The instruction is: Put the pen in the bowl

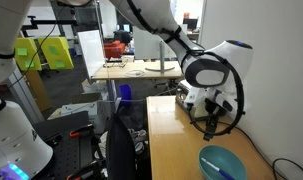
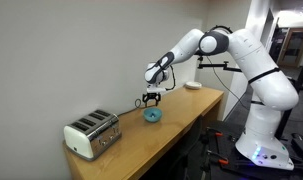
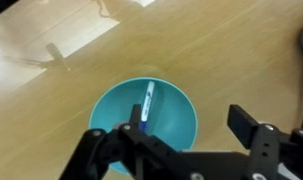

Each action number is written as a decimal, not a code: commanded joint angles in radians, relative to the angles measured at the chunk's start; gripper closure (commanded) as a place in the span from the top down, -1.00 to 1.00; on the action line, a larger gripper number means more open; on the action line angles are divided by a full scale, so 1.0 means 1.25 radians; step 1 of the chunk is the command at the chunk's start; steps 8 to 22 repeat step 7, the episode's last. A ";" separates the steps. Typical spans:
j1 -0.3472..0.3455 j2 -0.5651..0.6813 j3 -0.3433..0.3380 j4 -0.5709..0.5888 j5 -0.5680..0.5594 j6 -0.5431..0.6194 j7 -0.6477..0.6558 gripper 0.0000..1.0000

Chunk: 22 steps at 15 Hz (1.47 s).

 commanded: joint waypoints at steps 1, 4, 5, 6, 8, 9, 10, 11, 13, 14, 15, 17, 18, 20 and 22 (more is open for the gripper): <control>0.057 -0.084 -0.044 -0.093 -0.080 0.017 0.022 1.00; 0.076 -0.124 -0.055 -0.131 -0.129 0.022 0.027 1.00; 0.078 -0.133 -0.055 -0.140 -0.141 0.022 0.025 1.00; 0.079 -0.142 -0.054 -0.149 -0.155 0.023 0.016 1.00; 0.073 -0.145 -0.044 -0.152 -0.161 0.007 -0.009 1.00; 0.073 -0.145 -0.044 -0.152 -0.161 0.007 -0.009 1.00; 0.073 -0.145 -0.044 -0.152 -0.161 0.007 -0.009 1.00; 0.073 -0.145 -0.044 -0.152 -0.161 0.007 -0.009 1.00; 0.073 -0.145 -0.044 -0.152 -0.161 0.007 -0.009 1.00; 0.073 -0.145 -0.044 -0.152 -0.161 0.007 -0.009 1.00; 0.073 -0.145 -0.044 -0.152 -0.161 0.007 -0.009 1.00; 0.073 -0.145 -0.044 -0.152 -0.161 0.007 -0.009 1.00; 0.073 -0.145 -0.044 -0.152 -0.161 0.007 -0.009 1.00; 0.073 -0.145 -0.044 -0.152 -0.161 0.007 -0.009 1.00; 0.073 -0.145 -0.044 -0.152 -0.161 0.007 -0.009 1.00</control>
